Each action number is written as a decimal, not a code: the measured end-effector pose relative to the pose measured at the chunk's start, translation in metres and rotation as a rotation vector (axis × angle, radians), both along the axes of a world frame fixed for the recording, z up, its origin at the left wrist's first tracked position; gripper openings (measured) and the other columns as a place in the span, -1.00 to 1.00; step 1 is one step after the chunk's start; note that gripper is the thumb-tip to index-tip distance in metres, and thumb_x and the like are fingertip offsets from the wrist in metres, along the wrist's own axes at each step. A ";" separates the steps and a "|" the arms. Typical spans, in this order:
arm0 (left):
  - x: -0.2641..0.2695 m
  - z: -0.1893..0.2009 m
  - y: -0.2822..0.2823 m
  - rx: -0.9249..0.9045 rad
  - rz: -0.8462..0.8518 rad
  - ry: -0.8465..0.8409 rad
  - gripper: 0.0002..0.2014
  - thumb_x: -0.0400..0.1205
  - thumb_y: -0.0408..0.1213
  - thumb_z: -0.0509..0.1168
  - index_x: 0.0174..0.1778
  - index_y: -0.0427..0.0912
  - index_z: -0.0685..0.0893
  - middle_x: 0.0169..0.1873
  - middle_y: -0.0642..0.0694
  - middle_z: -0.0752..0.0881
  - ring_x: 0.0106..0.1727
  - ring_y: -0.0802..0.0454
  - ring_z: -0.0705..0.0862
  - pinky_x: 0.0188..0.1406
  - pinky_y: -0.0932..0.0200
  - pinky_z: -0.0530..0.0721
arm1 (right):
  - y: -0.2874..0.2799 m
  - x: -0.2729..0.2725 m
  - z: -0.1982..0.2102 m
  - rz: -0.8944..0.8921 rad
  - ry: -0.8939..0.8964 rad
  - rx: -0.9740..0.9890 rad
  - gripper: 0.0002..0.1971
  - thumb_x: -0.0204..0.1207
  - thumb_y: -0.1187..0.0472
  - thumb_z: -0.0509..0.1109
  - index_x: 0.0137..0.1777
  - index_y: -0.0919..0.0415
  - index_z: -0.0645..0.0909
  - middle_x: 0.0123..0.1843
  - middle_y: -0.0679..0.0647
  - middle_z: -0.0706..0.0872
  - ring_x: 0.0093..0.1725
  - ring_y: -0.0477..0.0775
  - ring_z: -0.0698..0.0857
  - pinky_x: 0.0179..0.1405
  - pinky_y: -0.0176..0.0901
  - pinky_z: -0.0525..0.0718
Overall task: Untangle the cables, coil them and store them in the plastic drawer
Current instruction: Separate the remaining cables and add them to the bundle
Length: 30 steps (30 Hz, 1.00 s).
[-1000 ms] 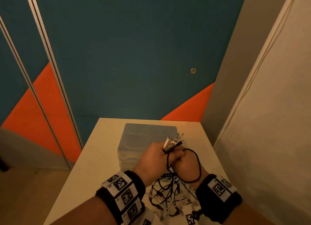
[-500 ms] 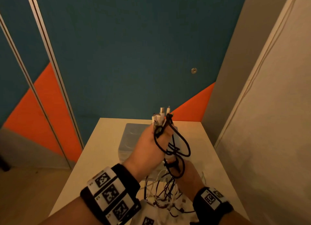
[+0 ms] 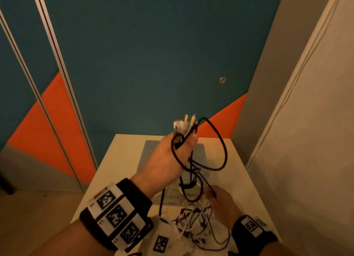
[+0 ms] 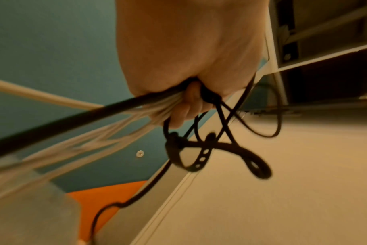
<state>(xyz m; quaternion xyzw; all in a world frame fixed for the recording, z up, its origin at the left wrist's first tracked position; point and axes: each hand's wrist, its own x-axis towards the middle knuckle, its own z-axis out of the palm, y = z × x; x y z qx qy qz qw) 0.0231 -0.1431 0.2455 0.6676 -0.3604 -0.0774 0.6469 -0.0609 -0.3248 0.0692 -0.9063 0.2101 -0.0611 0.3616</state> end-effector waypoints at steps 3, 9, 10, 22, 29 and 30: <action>0.006 -0.029 -0.004 0.244 -0.081 -0.038 -0.67 0.75 -0.13 0.24 -0.35 -0.07 0.42 -0.58 0.16 0.36 -0.51 0.25 0.29 -0.48 0.25 0.28 | 0.002 0.004 0.017 -0.020 -0.189 0.103 -0.81 0.63 -0.05 0.27 -0.17 -0.20 0.67 -0.23 -0.22 0.75 -0.18 -0.15 0.69 0.05 -0.02 0.62; 0.002 -0.067 -0.019 0.366 -0.241 -0.008 -0.85 0.68 -0.13 0.37 -0.21 0.02 0.70 -0.35 0.28 0.76 -0.26 0.38 0.69 -0.17 0.33 0.60 | 0.011 0.013 0.047 0.072 -0.402 -0.021 -0.70 0.66 0.15 0.24 -0.11 -0.38 0.57 -0.19 -0.37 0.74 -0.22 -0.31 0.70 -0.25 -0.50 0.58; 0.003 -0.072 -0.021 0.366 -0.236 -0.019 -0.88 0.68 -0.13 0.38 -0.17 0.02 0.72 -0.25 0.19 0.81 -0.17 0.32 0.73 -0.06 0.24 0.66 | 0.014 0.014 0.050 0.087 -0.397 -0.054 -0.77 0.63 0.03 0.18 -0.11 -0.37 0.56 -0.22 -0.31 0.74 -0.26 -0.28 0.70 -0.31 -0.45 0.58; 0.007 -0.088 -0.030 0.299 -0.006 0.107 -0.69 0.58 -0.08 0.47 -0.31 -0.27 0.73 -0.50 0.02 0.66 -0.48 0.22 0.56 -0.45 0.37 0.48 | 0.021 0.019 0.053 0.059 -0.354 -0.230 -0.81 0.50 0.10 0.15 -0.28 -0.04 0.55 -0.45 -0.10 0.62 -0.46 -0.08 0.61 -0.48 -0.19 0.54; -0.003 -0.072 -0.027 0.243 -0.144 0.274 -0.68 0.68 -0.25 0.26 -0.30 -0.41 0.62 -0.50 -0.12 0.62 -0.43 0.08 0.55 -0.39 0.18 0.53 | 0.028 0.015 0.044 0.142 -0.350 -0.086 -0.77 0.52 0.22 0.29 -0.03 -0.14 0.69 -0.12 -0.06 0.80 -0.13 -0.09 0.76 -0.02 -0.01 0.73; -0.004 -0.068 -0.027 0.203 -0.144 0.291 -0.65 0.68 -0.23 0.24 -0.32 -0.44 0.53 -0.49 -0.20 0.51 -0.43 -0.02 0.47 -0.40 0.09 0.44 | 0.028 0.013 0.038 0.124 -0.322 -0.043 -0.78 0.54 0.21 0.29 0.03 -0.10 0.71 -0.09 -0.01 0.81 -0.10 -0.03 0.76 0.05 0.08 0.72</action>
